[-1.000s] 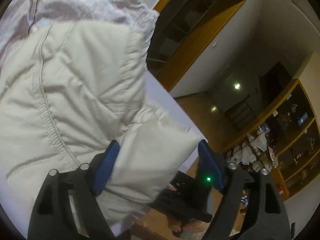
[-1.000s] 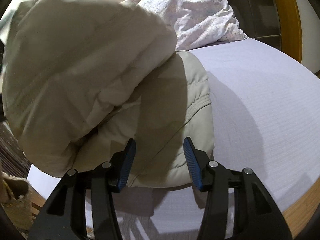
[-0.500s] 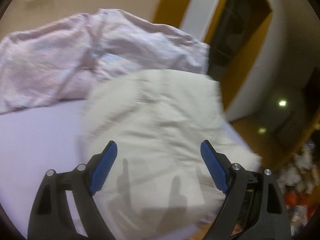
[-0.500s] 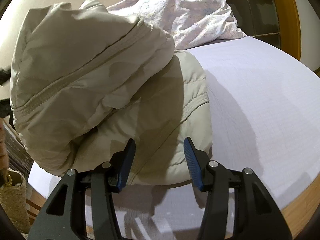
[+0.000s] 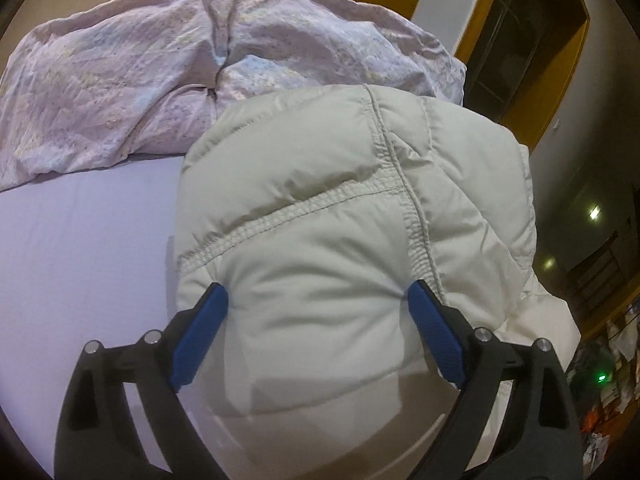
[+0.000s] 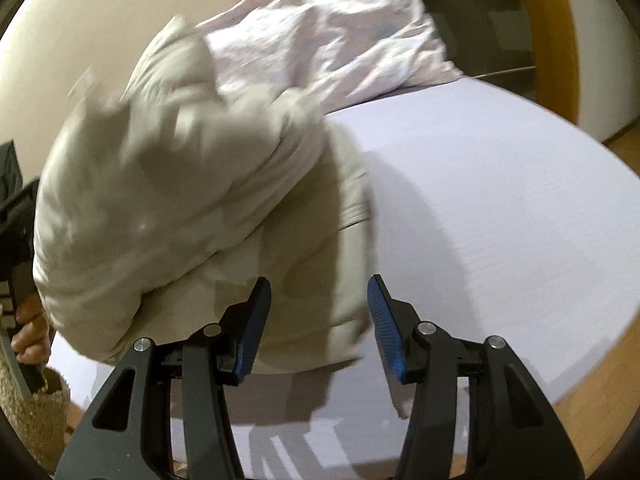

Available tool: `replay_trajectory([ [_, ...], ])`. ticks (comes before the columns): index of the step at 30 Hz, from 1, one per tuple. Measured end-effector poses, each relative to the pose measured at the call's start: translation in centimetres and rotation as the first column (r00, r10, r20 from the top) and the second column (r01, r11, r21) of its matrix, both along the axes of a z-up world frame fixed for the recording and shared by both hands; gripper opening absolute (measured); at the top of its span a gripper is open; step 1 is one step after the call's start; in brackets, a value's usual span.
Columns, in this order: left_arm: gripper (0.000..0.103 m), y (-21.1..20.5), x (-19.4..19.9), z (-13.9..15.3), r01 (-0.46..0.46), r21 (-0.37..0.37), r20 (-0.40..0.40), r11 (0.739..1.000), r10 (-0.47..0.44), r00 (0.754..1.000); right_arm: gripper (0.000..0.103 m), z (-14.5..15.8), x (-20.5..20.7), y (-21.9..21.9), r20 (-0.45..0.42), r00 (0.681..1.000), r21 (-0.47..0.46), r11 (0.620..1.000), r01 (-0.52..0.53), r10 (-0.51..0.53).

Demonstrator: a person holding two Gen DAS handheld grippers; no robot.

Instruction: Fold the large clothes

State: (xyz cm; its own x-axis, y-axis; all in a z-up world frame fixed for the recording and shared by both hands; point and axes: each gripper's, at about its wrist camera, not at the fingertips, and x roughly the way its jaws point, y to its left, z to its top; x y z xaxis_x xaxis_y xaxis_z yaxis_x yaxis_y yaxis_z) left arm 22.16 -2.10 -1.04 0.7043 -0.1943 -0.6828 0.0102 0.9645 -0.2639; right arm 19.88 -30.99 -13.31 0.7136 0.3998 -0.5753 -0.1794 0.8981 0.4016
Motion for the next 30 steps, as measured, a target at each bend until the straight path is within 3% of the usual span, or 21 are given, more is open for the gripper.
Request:
replay_trajectory([
  [4,0.093,-1.1,0.7,-0.4,-0.010,0.013,-0.007,1.000,0.010,1.000,0.052,1.0,0.3,-3.8,0.007,0.996,-0.010,0.996,0.093,-0.093],
  [9,0.094,-2.0,1.3,-1.1,-0.020,0.026,-0.006,0.999,0.021,1.000,0.053,5.5,0.2,-6.5,0.085,0.989,-0.011,0.992,0.122,-0.120],
  [15,0.095,-2.9,1.6,-1.5,-0.028,0.050,-0.003,0.998,0.028,1.000,0.052,11.6,1.7,-2.3,0.156,0.984,0.029,0.996,-0.087,0.081],
  [20,0.095,-3.1,1.7,-1.5,-0.031,0.064,0.001,0.997,0.031,1.000,0.051,14.7,3.2,4.3,0.173,0.943,0.031,0.955,-0.294,0.285],
  [23,0.095,-3.1,1.6,-1.5,-0.031,0.068,0.005,0.997,0.031,1.000,0.049,15.1,4.5,7.7,0.162,0.928,-0.032,0.942,-0.334,0.335],
  [27,0.095,-3.0,1.6,-1.5,-0.027,0.062,0.010,0.998,0.026,1.000,0.048,13.4,8.2,8.3,0.083,0.956,-0.031,0.960,-0.280,0.281],
  [29,0.095,-3.0,1.5,-1.4,-0.022,0.060,0.019,0.998,0.021,1.000,0.040,11.6,10.2,8.0,0.020,0.965,-0.026,0.965,-0.261,0.261],
  [30,0.095,-3.0,1.4,-1.3,-0.019,0.060,0.023,0.998,0.017,1.000,0.030,10.6,10.9,7.9,-0.011,0.968,-0.036,0.968,-0.250,0.250],
])
